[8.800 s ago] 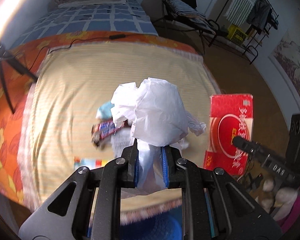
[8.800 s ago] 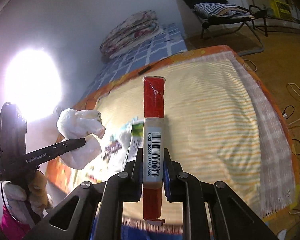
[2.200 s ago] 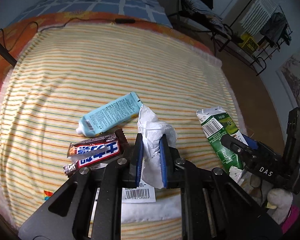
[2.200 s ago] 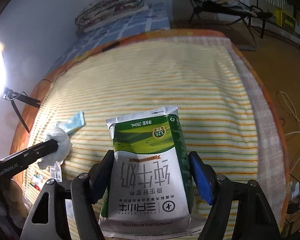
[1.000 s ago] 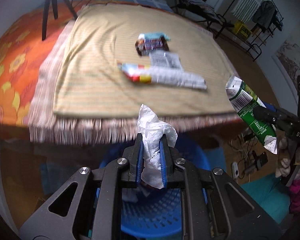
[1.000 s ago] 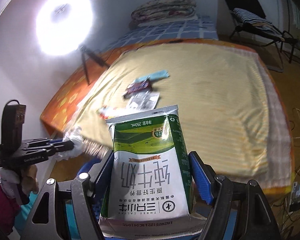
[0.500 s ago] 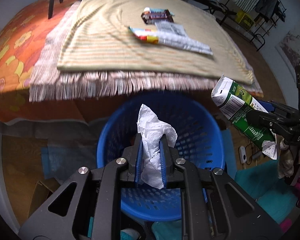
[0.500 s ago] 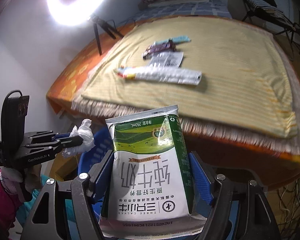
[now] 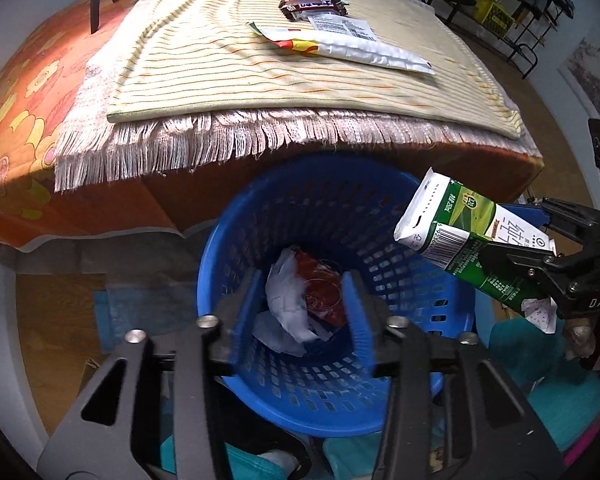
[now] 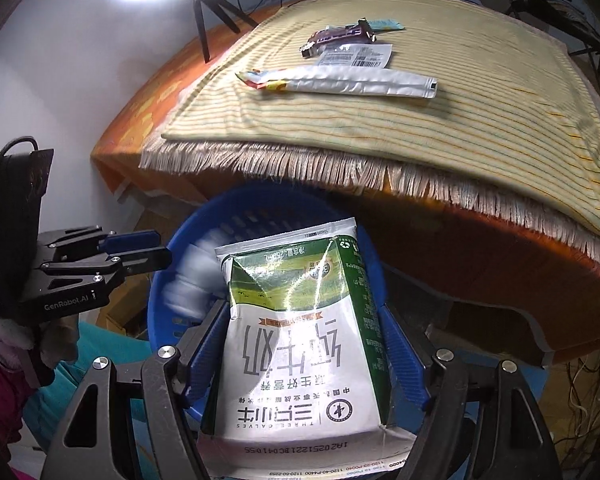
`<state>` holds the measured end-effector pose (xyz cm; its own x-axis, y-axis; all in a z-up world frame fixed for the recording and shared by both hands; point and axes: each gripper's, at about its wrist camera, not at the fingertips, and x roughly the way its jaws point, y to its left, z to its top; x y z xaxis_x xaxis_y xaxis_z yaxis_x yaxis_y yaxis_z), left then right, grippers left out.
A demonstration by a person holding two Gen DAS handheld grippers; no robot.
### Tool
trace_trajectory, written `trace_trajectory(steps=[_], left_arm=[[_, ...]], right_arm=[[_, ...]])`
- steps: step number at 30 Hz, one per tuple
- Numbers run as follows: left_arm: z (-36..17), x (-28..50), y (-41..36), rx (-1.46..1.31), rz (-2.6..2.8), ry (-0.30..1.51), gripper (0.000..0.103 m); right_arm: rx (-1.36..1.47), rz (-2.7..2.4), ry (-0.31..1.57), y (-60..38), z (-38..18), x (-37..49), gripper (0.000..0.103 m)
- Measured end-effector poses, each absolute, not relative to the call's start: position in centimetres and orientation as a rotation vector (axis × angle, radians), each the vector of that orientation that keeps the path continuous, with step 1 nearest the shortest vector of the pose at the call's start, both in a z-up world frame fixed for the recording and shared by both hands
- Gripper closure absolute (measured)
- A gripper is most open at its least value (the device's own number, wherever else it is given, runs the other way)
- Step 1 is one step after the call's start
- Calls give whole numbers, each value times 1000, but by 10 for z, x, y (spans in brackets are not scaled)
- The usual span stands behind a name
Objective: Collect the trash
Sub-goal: 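Lower the tissue and milk carton over the blue basket and open both grippers, then move both tools back over the remaining trash on the bed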
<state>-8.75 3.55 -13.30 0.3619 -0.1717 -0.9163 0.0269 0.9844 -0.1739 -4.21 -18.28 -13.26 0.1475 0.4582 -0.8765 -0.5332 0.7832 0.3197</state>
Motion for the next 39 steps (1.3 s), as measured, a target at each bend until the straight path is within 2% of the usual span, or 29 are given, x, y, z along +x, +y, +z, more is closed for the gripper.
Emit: trace_trajectory(steps=[7,16,18,27,39], left_arm=[[-137,-86,30,-89,-106,1202,53],[-130,-84,32,-30,-29,1169,53],[-128,-83,34,-12,5,1162,49],[-109,-70,35,-76,-81,1116,47],[-71,-17,40,-43,-79,1030,47]], right_arm=[[-71,711,1239,-183,-135,-41,20],[-77,717,1220,-180,-130,-41,19],[-72,714,1217,-180,-130,-40,19],[-36,696,1200,-185,-123,-29,18],[-54,680,1051,-187,-90,19,15]])
